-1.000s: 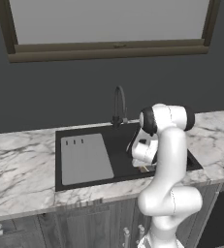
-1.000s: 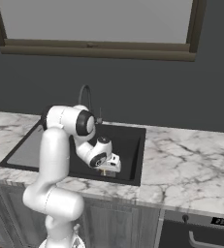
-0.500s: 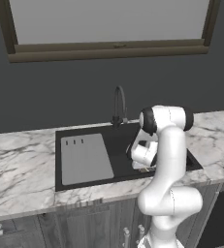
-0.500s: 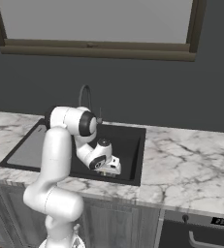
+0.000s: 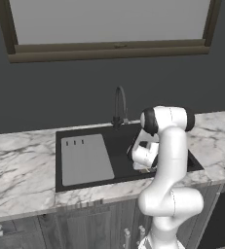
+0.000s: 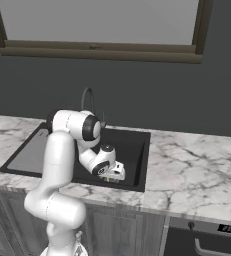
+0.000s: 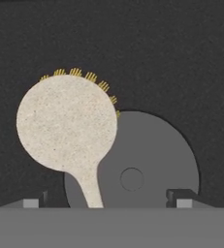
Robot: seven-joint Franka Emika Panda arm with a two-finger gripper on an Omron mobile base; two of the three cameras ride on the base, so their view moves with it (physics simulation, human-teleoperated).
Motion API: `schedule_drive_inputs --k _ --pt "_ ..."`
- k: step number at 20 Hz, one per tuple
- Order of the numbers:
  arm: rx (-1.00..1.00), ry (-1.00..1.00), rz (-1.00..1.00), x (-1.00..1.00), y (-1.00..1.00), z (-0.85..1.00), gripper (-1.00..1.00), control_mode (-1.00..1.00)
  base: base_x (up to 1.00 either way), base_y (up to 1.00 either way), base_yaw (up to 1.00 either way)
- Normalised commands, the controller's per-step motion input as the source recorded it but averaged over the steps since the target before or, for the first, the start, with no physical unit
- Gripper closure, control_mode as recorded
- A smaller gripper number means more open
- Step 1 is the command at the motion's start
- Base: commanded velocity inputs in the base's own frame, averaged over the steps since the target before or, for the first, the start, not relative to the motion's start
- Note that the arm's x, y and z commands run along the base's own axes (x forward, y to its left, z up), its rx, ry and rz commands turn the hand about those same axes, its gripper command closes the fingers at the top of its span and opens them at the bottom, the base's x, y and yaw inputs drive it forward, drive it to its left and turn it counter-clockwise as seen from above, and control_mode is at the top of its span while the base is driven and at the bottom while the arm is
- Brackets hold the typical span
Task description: Pick up the soap dispenser and dish brush from the sink, and place them back in the cabinet, and close the cabinet doors.
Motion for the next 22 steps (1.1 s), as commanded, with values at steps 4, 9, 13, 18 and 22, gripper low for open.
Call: schedule_drive_inputs --k 4,9,13,18,22 --pt "0.0 0.0 0.0 0.0 0.0 0.0 -1.0 -1.0 0.0 0.0 0.0" --pt "0.0 0.0 0.0 0.0 0.0 0.0 -1.0 -1.0 0.0 0.0 0.0" --pt "0.0 0.0 0.0 0.0 0.0 0.0 -1.0 -1.0 0.0 0.0 0.0" --pt "0.0 0.0 0.0 0.0 0.0 0.0 1.0 -1.0 0.0 0.0 0.0" --pt "0.0 0.0 0.0 0.0 0.0 0.0 1.0 -1.0 0.0 0.0 0.0"
